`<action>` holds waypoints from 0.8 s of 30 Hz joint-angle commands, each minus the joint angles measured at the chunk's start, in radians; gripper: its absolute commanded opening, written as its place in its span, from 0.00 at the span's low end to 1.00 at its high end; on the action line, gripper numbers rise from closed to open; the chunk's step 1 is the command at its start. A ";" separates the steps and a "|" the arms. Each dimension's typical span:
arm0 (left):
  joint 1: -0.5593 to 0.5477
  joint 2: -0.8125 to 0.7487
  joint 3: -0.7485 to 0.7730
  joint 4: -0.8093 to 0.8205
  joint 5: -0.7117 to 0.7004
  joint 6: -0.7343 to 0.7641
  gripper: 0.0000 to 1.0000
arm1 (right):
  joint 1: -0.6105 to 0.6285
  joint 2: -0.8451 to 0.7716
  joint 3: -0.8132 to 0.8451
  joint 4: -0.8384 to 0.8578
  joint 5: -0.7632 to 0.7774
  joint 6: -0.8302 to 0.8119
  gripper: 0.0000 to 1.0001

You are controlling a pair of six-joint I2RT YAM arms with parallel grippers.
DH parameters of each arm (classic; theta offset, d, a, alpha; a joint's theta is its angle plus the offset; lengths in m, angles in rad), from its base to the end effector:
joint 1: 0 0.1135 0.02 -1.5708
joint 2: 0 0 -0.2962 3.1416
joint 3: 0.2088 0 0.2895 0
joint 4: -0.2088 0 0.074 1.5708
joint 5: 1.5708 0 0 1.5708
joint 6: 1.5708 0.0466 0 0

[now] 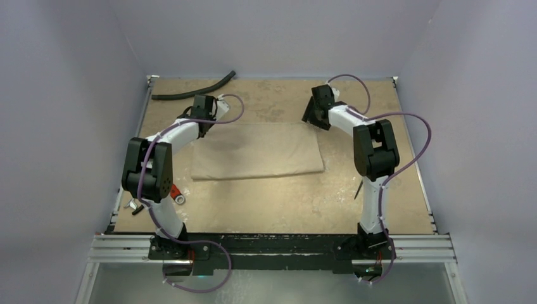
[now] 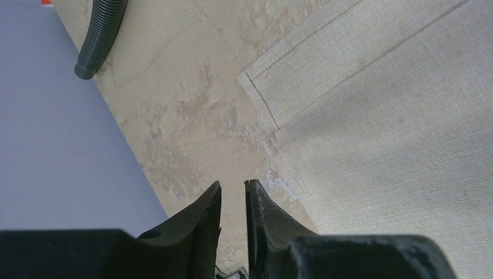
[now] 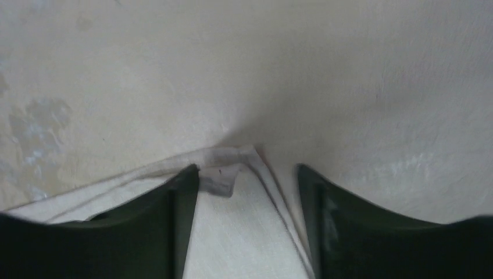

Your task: Fold the napkin into a case and place the utensils inside

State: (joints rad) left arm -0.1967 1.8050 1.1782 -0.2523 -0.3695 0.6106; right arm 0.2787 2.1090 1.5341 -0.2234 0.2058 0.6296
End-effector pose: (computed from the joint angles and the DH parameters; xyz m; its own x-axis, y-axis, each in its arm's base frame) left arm 0.4233 -0.0672 0.1936 -0.6439 0.6735 -0.3631 0.3973 0.6999 0.5936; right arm 0.5080 0.1354 0.1785 -0.6343 0.4180 -0.6503 0.2986 0.9084 0.2927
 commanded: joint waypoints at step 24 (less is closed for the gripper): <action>-0.018 0.195 0.226 -0.094 0.131 -0.065 0.24 | 0.091 -0.089 -0.094 0.210 -0.156 -0.108 0.07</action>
State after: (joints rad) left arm -0.2146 2.0472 1.4090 -0.3393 -0.2615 0.5373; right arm 0.4068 1.9789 1.4097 -0.0166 0.0959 0.5228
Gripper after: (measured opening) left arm 0.242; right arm 0.087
